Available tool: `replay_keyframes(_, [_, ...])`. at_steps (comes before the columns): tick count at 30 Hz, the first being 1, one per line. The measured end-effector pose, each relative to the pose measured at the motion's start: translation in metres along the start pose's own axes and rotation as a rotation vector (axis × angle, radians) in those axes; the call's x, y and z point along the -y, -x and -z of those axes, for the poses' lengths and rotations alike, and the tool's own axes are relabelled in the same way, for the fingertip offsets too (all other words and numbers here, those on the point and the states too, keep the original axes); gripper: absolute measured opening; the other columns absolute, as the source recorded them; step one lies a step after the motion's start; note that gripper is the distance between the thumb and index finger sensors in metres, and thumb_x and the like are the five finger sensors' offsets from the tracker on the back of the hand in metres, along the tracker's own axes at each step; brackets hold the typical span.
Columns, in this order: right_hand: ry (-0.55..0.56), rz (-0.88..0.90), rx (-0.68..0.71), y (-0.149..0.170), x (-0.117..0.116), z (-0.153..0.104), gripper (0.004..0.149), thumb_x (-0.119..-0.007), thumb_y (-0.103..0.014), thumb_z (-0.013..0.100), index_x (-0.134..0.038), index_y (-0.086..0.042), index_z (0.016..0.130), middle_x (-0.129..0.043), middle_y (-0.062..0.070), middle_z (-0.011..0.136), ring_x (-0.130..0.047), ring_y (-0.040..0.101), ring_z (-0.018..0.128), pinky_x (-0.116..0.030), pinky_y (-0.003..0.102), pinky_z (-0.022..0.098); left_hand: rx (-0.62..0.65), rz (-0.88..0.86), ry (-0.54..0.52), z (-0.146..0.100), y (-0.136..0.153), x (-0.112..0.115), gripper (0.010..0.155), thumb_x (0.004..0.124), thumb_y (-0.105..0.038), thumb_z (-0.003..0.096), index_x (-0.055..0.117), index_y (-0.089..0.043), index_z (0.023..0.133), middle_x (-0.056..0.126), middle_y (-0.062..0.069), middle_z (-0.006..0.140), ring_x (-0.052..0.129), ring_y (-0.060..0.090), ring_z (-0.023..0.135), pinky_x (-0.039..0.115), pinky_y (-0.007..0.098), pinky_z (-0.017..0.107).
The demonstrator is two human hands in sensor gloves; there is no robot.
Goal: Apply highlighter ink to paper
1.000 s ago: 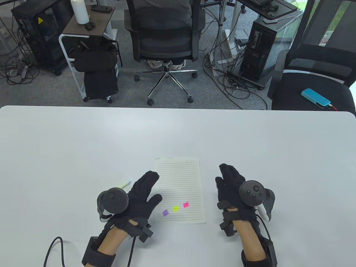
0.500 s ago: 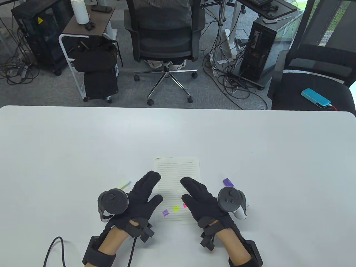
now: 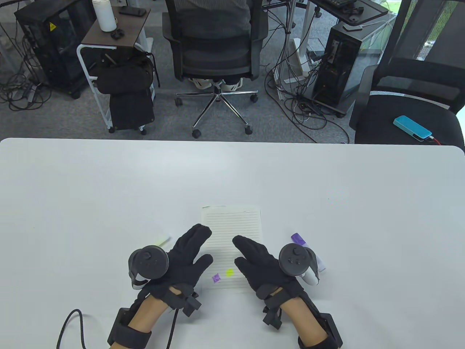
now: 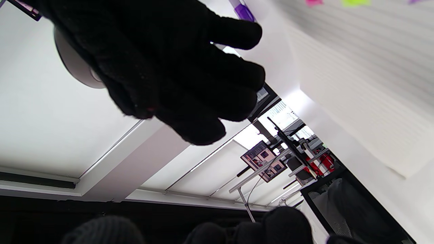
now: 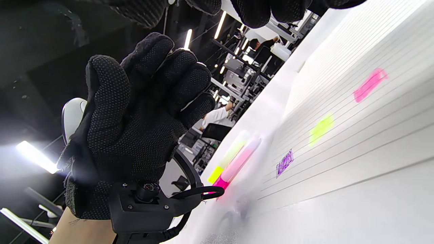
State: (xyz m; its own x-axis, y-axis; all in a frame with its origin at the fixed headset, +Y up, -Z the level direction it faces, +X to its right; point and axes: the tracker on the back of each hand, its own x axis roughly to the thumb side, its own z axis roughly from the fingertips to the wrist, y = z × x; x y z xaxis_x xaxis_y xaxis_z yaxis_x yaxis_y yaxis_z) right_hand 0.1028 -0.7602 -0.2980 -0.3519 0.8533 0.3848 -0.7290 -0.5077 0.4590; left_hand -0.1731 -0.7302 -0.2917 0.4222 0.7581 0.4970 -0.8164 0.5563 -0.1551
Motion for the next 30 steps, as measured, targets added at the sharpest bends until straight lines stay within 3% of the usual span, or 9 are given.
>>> replay_keyframes(30, [-0.069,-0.005,-0.036,0.0044,-0.0063,0.0027,0.063,-0.058,-0.047,0.066,-0.032,-0.02,0.117,-0.035,0.024,0.12,-0.036,0.057,0.105,-0.039,0.074,0.069,0.0,0.009,0.044,0.0021,0.0038,0.0085,0.077,0.065,-0.059,0.0438,0.044,-0.02,0.106,0.042,0.013,0.111,0.062,0.038,0.098,0.054,0.066,0.069])
